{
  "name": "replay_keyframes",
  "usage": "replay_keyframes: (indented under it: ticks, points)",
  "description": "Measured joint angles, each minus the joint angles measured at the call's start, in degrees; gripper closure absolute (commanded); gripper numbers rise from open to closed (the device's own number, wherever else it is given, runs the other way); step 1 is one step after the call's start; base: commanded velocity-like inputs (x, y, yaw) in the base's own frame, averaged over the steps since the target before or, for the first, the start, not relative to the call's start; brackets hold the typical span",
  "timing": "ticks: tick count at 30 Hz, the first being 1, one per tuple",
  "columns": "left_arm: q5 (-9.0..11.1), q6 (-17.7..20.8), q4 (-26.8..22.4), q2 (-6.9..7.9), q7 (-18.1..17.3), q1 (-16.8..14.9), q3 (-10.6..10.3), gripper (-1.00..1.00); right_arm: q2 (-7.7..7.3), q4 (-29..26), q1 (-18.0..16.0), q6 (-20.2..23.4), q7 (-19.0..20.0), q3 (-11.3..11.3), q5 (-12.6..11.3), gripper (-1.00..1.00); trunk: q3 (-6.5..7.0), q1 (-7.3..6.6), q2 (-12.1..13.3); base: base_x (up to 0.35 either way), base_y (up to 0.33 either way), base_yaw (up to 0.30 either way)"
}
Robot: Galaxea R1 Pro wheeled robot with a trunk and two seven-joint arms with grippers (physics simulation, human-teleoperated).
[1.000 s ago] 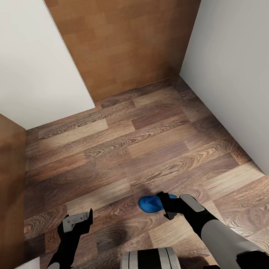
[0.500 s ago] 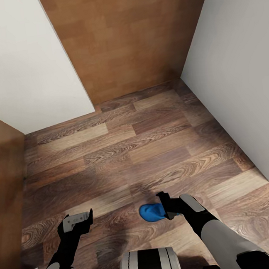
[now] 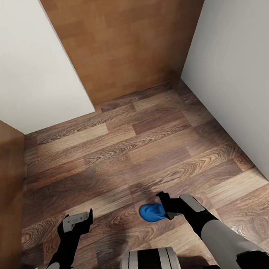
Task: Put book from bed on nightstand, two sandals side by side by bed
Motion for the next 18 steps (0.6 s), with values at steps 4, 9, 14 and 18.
replay_keyframes:
  ticks: [4, 9, 14, 18]
  points:
    - [-0.03, 0.0, 0.0, 0.0, 0.0, 0.0, 0.02, -1.0, 0.0, 0.0, 0.0, 0.01, 0.0, -0.03, 0.0, -1.0, 0.0, 0.0, 0.0, 0.0, 0.0, 0.0]
    - [-0.02, 0.0, 0.0, 0.0, 0.0, 0.0, -0.01, -1.0, 0.0, 0.0, -0.01, 0.0, 0.0, -0.05, 0.0, -1.0, 0.0, 0.0, 0.0, 0.0, 0.0, 0.0]
    - [0.05, 0.02, 0.0, 0.0, 0.0, 0.0, -0.02, -1.0, 0.0, 0.02, -0.02, -0.06, 0.0, -0.06, 0.0, -1.0, 0.0, 0.01, 0.0, -0.033, 0.015, 0.0]
    - [0.09, 0.02, -0.01, 0.0, 0.0, 0.0, -0.01, -1.0, 0.0, 0.02, 0.0, -0.07, 0.01, -0.04, 0.0, -1.0, 0.0, 0.01, 0.0, -0.092, 0.05, 0.0]
